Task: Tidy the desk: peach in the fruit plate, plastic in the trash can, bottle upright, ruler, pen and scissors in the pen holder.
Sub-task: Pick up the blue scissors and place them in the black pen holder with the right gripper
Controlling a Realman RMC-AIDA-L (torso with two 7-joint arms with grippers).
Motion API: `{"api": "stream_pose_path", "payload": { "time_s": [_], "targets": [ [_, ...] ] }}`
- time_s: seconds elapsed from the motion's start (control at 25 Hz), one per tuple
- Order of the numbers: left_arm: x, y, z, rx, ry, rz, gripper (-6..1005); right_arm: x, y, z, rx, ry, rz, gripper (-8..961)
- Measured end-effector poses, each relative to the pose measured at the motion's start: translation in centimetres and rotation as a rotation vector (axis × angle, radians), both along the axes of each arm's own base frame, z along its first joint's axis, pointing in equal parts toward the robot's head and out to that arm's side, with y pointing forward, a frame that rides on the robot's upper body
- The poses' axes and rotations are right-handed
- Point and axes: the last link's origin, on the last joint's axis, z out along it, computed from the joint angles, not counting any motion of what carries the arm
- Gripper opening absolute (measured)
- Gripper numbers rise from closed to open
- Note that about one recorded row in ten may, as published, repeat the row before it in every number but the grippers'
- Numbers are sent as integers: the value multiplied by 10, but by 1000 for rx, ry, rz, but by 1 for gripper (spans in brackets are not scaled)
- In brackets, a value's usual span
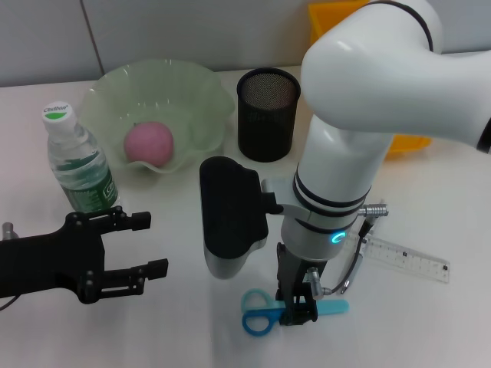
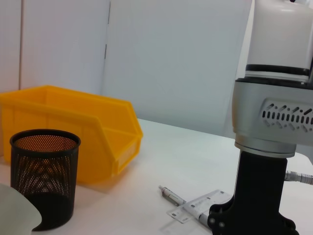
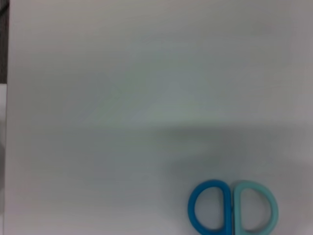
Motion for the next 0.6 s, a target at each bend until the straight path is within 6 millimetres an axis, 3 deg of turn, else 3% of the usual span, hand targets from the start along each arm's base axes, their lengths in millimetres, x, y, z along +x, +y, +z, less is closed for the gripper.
{"api": "stream_pose_path", "payload": {
  "time_s": [0.28, 0.6],
  "targets": [
    [-3, 0, 5, 17, -3, 11, 781, -9, 4, 13, 26, 48, -43, 245],
    [-10, -3, 13, 29, -8, 28, 781, -18, 18, 53, 149, 199, -59, 245]
  ]
}}
